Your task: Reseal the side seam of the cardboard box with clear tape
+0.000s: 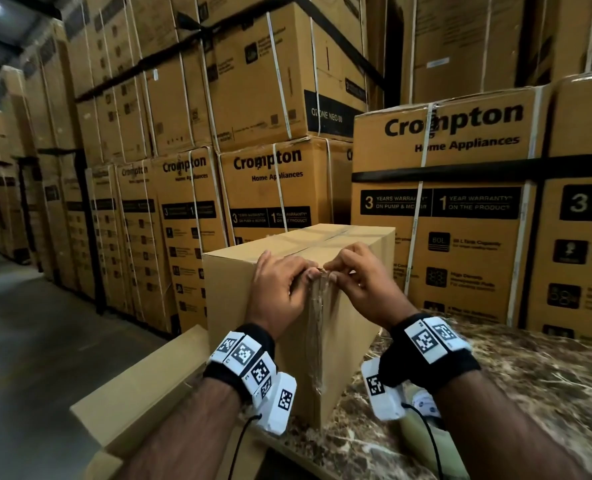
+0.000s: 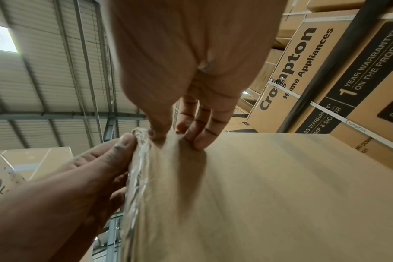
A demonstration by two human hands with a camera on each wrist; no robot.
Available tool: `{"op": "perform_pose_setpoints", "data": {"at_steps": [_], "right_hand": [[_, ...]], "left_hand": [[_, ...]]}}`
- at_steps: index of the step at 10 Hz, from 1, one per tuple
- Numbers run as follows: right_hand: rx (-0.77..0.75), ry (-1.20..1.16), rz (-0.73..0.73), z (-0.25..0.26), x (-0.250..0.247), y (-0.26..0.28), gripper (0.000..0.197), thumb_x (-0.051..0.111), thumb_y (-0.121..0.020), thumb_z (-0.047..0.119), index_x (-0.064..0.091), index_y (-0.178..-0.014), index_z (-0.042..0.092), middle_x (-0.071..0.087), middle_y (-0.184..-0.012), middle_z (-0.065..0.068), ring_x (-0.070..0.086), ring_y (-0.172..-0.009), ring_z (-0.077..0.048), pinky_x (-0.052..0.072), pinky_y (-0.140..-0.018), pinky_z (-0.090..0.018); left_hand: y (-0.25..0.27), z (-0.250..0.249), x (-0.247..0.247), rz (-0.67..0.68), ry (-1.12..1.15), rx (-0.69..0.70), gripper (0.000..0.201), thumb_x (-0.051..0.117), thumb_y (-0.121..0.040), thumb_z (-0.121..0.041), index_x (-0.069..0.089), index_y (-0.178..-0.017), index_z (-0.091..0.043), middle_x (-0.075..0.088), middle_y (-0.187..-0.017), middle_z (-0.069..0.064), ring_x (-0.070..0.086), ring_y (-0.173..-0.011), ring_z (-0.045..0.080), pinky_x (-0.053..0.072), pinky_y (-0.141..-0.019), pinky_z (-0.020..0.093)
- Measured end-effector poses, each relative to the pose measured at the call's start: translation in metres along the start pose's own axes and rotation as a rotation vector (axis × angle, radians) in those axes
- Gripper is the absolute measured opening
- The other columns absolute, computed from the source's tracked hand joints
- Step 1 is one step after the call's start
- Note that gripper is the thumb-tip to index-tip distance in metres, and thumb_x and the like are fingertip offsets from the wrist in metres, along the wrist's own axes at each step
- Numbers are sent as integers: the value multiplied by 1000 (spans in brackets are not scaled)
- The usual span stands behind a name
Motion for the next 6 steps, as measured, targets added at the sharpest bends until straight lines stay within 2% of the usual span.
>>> {"op": "perform_pose_setpoints", "data": {"at_steps": [1,2,3,4,5,6], "right_hand": [[-51,-49,-55,-1,7,2,10,56,-91,6,65,-96,7,48,-97,-2,49,-91,-7,39,-77,-9],[-69,-118,-122,2,10,-2,14,49,-86,8,63,-85,6,49,-92,-3,50,-90,-16,42,-76,-20],[-63,-159,-115,-2,9,-13,18,44,-81,9,60,-74,8,52,-84,-5,50,-83,-20,42,-70,-28],[15,-284,-59,-8,2,-29,24,43,-79,5,64,-68,9,57,-76,-4,53,-78,-21,43,-68,-32],[87,-249,-23,-1,-14,-61,24,44,-76,4,64,-66,11,60,-70,1,56,-72,-15,45,-67,-30],[86,-44,-12,14,-33,-95,25,48,-79,-2,66,-69,12,62,-72,4,56,-72,-10,48,-68,-31]], "left_hand": [[1,2,2,-31,-64,4,34,38,-95,-33,68,-95,-17,71,-93,-1,60,-91,19,36,-105,47],[3,1,1,-61,-87,57,33,39,-96,-33,69,-99,-19,72,-97,-3,60,-92,19,41,-96,42],[2,0,-2,-36,-107,91,34,40,-97,-36,70,-102,-21,73,-99,-5,61,-93,16,41,-91,37],[-15,3,-12,86,-30,60,41,35,-99,-41,71,-95,-21,73,-90,-6,61,-83,11,46,-79,31],[-57,6,-22,267,-22,-16,44,34,-98,-46,70,-88,-22,70,-79,-9,62,-71,9,50,-62,30],[-99,10,-35,322,-193,-31,33,40,-98,-41,61,-80,-24,62,-72,-9,54,-66,10,32,-52,23]]}}
Point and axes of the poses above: each hand's wrist, its own y-axis away from the middle knuckle, its own x-axis out of the palm, z = x × y, the point moved 5 cm from there along -y, towards the middle knuckle
